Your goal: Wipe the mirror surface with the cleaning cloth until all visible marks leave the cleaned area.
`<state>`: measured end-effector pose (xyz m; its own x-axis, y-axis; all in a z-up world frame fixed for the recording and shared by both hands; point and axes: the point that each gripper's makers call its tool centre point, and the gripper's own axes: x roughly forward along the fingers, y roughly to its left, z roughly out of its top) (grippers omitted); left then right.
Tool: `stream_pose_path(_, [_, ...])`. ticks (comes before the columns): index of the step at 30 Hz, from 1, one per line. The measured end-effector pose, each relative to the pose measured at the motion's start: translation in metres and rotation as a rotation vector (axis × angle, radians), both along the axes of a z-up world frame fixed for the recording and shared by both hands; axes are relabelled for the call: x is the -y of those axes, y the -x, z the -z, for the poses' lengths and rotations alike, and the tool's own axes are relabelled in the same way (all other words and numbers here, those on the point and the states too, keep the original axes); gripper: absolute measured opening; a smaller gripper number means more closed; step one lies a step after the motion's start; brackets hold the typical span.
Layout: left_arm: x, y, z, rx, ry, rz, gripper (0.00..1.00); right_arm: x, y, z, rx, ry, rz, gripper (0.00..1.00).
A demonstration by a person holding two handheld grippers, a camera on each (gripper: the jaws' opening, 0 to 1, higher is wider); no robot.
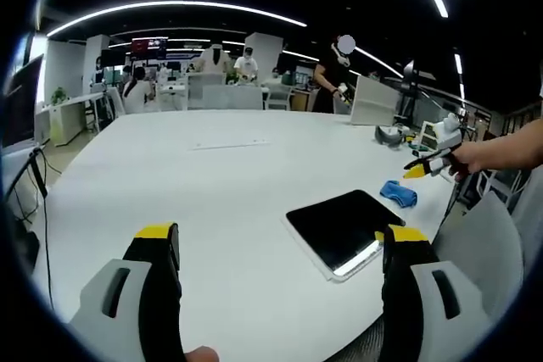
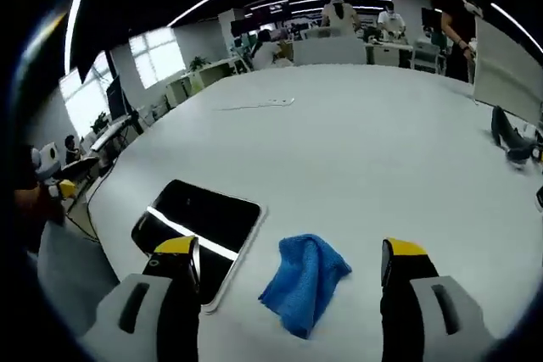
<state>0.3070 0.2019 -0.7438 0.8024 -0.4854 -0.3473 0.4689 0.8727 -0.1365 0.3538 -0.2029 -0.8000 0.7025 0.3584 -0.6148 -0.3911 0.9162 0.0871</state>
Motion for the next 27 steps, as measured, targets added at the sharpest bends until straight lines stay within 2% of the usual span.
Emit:
stream_pose_path(2, [-0.002, 0.001, 0.001, 0.002, -0.011, 0.006, 0.99, 0.005, 0.007, 0.002, -0.023, -0.047, 0.024, 0.97])
stream_pose_path(3, [-0.003, 0.002, 0.001, 0.001, -0.016, 0.009, 0.99, 0.009, 0.015, 0.007, -0.071, -0.070, 0.046, 0.98])
stream_pose_path(4, [-0.004, 0.003, 0.002, -0.001, -0.017, 0.010, 0.99, 0.008, 0.018, 0.007, -0.066, -0.095, 0.042, 0.98])
stream_pose_path(7, [-0.008, 0.007, 0.003, -0.005, -0.014, 0.005, 0.99, 0.021, 0.030, 0.007, -0.017, -0.075, 0.054, 0.98])
stream_pose_path(9, [-0.013, 0.009, 0.004, -0.008, -0.012, -0.007, 0.99, 0.027, 0.037, 0.006, 0.036, -0.028, 0.051, 0.98])
stream_pose_path(11, [-0.017, 0.010, 0.006, -0.012, -0.009, -0.018, 0.99, 0.027, 0.045, 0.010, 0.037, -0.025, 0.032, 0.98])
stream_pose_path(13, [-0.021, 0.013, 0.006, -0.014, -0.009, -0.026, 0.99, 0.023, 0.052, 0.010, 0.049, -0.065, 0.017, 0.98])
stream_pose_path(15, [-0.023, 0.013, 0.007, -0.014, -0.009, -0.034, 0.99, 0.023, 0.058, 0.009, 0.060, -0.058, 0.016, 0.98])
stream_pose_path(24, [-0.020, 0.014, 0.002, -0.003, -0.009, -0.033, 0.99, 0.029, 0.057, 0.009, 0.072, -0.026, 0.055, 0.98])
stream_pose_path(27, [-0.018, 0.013, 0.001, 0.002, -0.005, -0.031, 0.99, 0.025, 0.058, 0.009, 0.070, -0.029, 0.056, 0.98])
